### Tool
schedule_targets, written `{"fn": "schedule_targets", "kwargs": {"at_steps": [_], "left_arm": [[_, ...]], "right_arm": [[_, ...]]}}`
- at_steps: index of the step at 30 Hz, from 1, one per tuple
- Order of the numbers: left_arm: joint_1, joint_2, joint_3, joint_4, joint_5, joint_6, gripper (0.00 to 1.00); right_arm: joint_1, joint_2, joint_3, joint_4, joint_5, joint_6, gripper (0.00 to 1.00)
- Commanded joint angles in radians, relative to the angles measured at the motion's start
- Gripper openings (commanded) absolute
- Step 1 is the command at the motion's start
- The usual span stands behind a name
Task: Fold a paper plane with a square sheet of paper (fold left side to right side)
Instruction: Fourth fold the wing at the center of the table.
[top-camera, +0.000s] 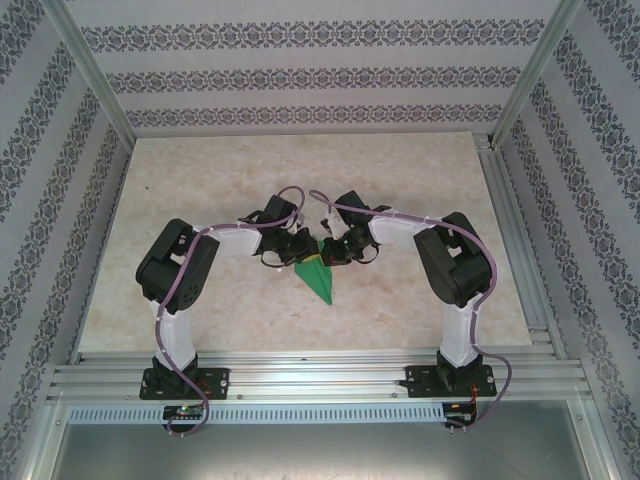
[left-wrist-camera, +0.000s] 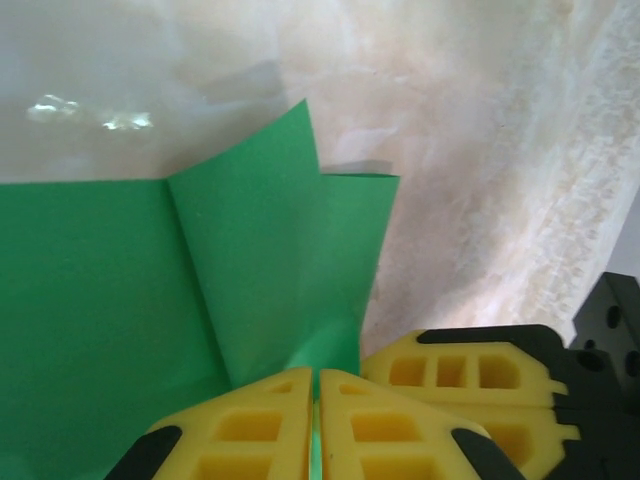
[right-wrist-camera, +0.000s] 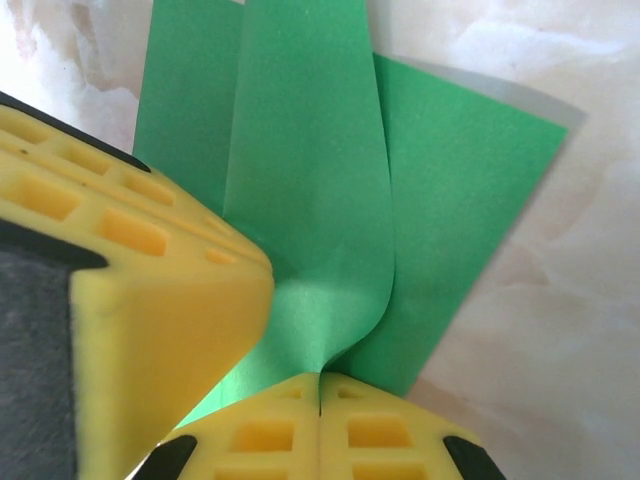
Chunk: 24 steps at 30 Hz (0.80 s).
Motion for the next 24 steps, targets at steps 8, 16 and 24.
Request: {"fn": "schedule_targets", "kwargs": {"at_steps": [8, 16, 24], "left_arm": [[-0.020, 0.030, -0.016, -0.107, -0.101, 0.070, 0.11], [-0.020, 0.048, -0.043, -0.086, -0.108, 0.062, 0.11], [-0.020, 0.051, -0.046, -0.084, -0.111, 0.062, 0.11]], "right_arm": [[0.019, 0.045, 0.003, -0.050, 0.059, -0.024, 0.04], [0.008, -0.073, 0.031, -0.044, 0.072, 0.009, 0.20], [-0.014, -0.295, -0.023, -0.101, 0.122, 0.039, 0.31]]}}
